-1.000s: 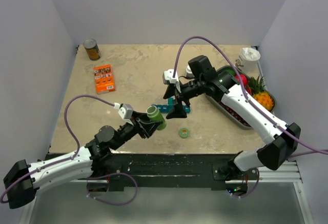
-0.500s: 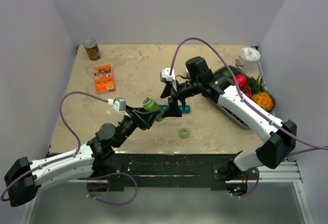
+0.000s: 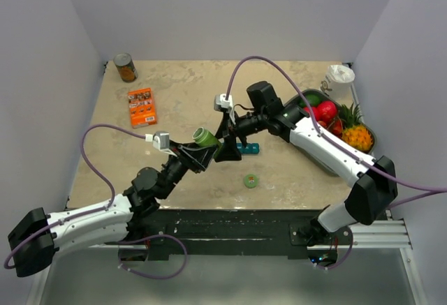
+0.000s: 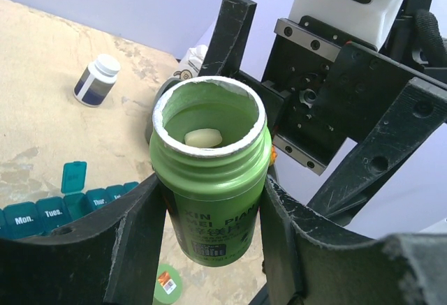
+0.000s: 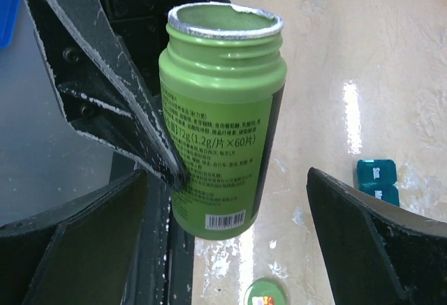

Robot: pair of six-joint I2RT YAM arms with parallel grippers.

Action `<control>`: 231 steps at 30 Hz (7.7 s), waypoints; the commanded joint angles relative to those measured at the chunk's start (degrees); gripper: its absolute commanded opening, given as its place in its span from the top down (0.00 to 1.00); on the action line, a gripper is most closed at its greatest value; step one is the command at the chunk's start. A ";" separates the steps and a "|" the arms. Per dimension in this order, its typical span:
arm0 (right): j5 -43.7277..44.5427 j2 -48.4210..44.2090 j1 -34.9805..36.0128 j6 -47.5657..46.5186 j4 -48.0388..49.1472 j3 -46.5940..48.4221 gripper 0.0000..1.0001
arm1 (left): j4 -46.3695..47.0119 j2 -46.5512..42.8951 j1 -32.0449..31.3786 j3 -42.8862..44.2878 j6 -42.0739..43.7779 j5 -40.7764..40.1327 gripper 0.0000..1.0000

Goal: Sort the pills into containers

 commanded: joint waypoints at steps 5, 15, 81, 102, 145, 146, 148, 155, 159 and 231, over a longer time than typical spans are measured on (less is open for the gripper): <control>-5.58 2.40 0.22 5.61 5.63 0.92 0.02 | 10.81 3.08 -0.31 3.56 -2.33 -4.29 1.00; -8.22 2.66 0.13 8.87 8.80 -0.66 0.34 | 13.89 4.58 -0.49 3.83 -1.71 -2.89 1.00; -16.73 2.13 -0.93 3.85 2.46 3.12 0.23 | 7.55 -2.28 0.04 3.75 1.63 0.45 1.00; -21.66 3.01 -1.72 23.37 20.22 -2.25 0.37 | 25.40 0.62 -0.14 -2.32 2.86 -1.48 1.00; -1.72 -13.85 -14.37 -24.18 -9.93 -8.04 1.00 | -52.82 -13.27 -0.49 19.12 44.42 3.00 0.00; -0.76 -14.56 -14.63 -24.09 -9.49 -9.09 1.00 | -52.47 -12.30 -0.49 19.04 46.17 3.53 0.00; -0.14 -16.92 -15.34 -23.30 -7.03 -10.50 1.00 | -51.68 -9.93 -0.40 17.98 47.85 4.32 0.00; 13.66 -21.15 -18.23 -14.97 5.00 -14.72 1.00 | -48.60 -6.41 0.04 13.76 50.32 4.85 0.00; 10.61 -18.27 -20.61 -8.37 11.87 -11.93 1.00 | -46.32 -7.98 0.04 10.52 51.63 5.29 0.00; -15.34 -21.24 -32.57 -14.16 5.46 -17.72 1.00 | -43.67 53.01 21.84 35.47 78.10 37.28 0.48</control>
